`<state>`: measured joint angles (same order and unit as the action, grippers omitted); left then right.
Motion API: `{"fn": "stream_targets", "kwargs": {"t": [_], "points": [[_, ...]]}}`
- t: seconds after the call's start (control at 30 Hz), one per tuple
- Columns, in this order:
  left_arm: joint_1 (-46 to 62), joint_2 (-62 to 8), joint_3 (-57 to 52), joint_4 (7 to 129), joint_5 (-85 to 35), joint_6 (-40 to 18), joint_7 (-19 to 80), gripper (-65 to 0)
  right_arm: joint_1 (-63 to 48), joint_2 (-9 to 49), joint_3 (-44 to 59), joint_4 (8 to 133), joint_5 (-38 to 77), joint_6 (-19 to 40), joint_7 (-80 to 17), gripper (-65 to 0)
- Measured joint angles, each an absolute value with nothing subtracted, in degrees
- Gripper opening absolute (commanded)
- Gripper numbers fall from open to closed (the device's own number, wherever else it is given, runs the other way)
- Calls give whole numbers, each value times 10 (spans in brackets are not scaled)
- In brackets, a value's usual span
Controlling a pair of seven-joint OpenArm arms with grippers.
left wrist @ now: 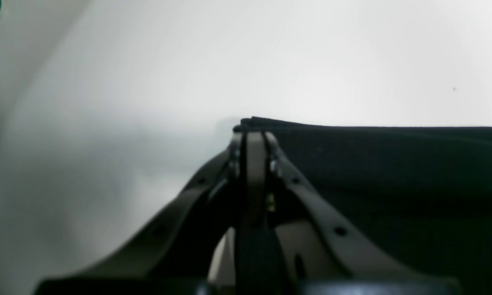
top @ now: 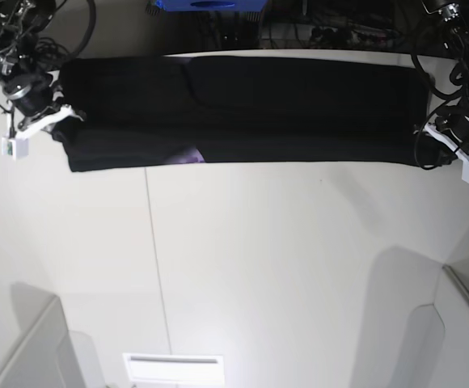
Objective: Fold the T-shirt properly
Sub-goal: 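Release the hem and regrasp the folded edge with both grippers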
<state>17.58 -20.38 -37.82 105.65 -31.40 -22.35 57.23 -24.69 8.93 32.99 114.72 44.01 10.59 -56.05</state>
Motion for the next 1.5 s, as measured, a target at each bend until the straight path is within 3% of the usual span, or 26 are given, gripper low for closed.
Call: {"fn": "stream_targets", "kwargs": {"t": [1.23,1.37,1.5], "points": [[278,-203,-378,1087,-314,-223,570,-650,-299,83,335,1094,461,106,-568,-650],[284,-203,-378,1087,-314,-223,570,-642,-299,83,335,1094,460,106,-568,-486],[288,-203,-378,1087,-311,-223,570,-466,-309,83,337,1095,461,106,-547,-389]]}}
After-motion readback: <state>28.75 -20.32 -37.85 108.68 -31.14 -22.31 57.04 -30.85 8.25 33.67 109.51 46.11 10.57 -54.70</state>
